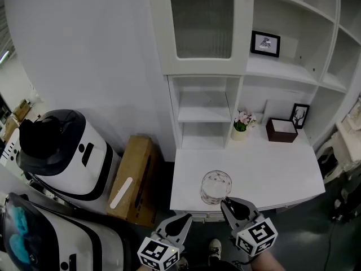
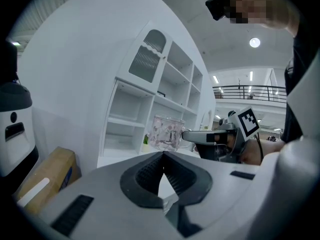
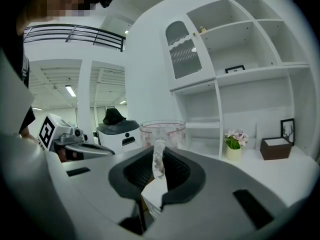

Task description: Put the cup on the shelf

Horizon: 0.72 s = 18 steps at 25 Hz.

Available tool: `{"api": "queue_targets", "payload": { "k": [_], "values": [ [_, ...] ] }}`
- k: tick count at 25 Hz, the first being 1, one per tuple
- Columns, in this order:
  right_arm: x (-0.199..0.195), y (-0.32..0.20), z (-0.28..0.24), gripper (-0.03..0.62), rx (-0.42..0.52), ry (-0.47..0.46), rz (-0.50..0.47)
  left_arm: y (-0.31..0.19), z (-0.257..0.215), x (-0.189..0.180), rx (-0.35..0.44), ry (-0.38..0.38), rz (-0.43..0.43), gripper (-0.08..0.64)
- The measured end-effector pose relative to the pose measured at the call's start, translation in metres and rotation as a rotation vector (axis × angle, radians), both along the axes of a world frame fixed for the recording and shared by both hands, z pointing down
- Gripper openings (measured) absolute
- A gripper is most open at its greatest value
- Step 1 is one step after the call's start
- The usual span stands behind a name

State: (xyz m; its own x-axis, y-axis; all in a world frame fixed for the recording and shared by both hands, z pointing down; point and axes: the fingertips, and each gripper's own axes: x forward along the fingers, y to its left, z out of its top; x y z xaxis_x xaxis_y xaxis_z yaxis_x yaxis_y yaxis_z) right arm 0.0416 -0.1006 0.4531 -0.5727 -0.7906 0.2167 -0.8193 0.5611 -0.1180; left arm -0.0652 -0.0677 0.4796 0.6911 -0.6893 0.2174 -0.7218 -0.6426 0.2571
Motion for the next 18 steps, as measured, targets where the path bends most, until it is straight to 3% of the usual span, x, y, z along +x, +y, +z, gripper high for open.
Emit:
{"api": "queue_targets", "payload": {
  "k": [18],
  "values": [
    [0.06, -0.051, 0.001, 0.034, 0.032, -0.017, -0.067, -0.034, 0.004, 0.069, -0.013, -0.028, -0.067, 0.005]
  ]
}}
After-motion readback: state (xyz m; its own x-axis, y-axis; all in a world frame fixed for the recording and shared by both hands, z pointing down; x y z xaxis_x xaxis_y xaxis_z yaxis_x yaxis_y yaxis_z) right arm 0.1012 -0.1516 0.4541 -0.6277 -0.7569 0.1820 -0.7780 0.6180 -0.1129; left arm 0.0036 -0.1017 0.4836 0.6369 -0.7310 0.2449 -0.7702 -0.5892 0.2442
